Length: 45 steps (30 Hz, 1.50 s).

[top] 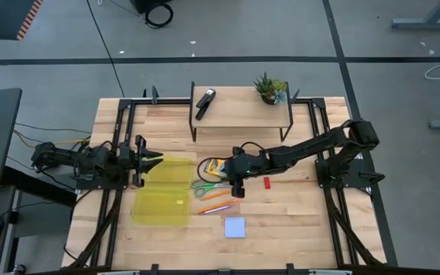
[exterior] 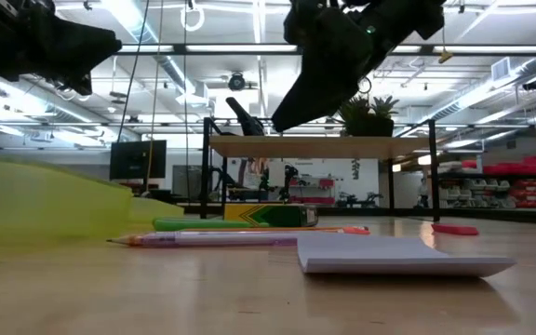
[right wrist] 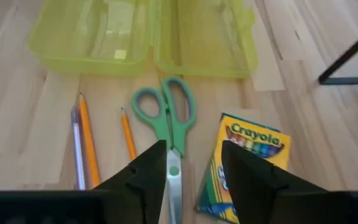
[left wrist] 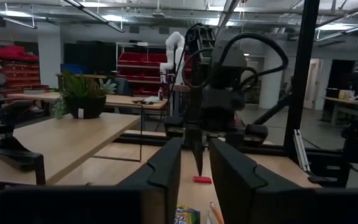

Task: Pack school essentials
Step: Put the green scissors into the yellow supply box

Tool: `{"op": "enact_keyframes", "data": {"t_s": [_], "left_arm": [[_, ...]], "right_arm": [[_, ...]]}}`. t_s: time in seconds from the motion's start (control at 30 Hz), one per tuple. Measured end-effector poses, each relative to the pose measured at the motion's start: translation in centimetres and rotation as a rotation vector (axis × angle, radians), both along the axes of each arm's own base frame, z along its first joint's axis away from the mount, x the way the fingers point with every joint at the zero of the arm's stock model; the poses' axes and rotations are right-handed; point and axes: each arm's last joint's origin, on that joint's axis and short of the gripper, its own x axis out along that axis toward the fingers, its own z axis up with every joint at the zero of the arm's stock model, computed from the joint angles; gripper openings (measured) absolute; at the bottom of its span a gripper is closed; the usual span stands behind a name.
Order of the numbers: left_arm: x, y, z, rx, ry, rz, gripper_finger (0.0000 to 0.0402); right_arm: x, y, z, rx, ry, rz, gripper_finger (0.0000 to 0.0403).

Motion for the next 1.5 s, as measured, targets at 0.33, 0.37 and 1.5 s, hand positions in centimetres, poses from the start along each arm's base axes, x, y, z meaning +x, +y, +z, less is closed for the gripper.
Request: {"op": "enact_keyframes", "data": {"t_s": [0.33, 0.37, 1.5], "left_arm": [[0.0, 0.0, -0.1, -0.006, 0.006, -0.001, 0.0084], [0.0, 0.0, -0.1, -0.006, 0.007, -0.001, 0.0082], [0.1, 0.0, -0.6, -0.046, 0.056, -0.011, 0.0058]], "right_arm": [[3.5, 0.5, -0.1, 0.005, 0.029, -0.002, 0.0158], [3.8, 0.5, -0.1, 0.005, 0.040, -0.002, 0.0158], [7.6, 1.0, -4.1, 0.021, 0.424, -0.008, 0.0158]]}}
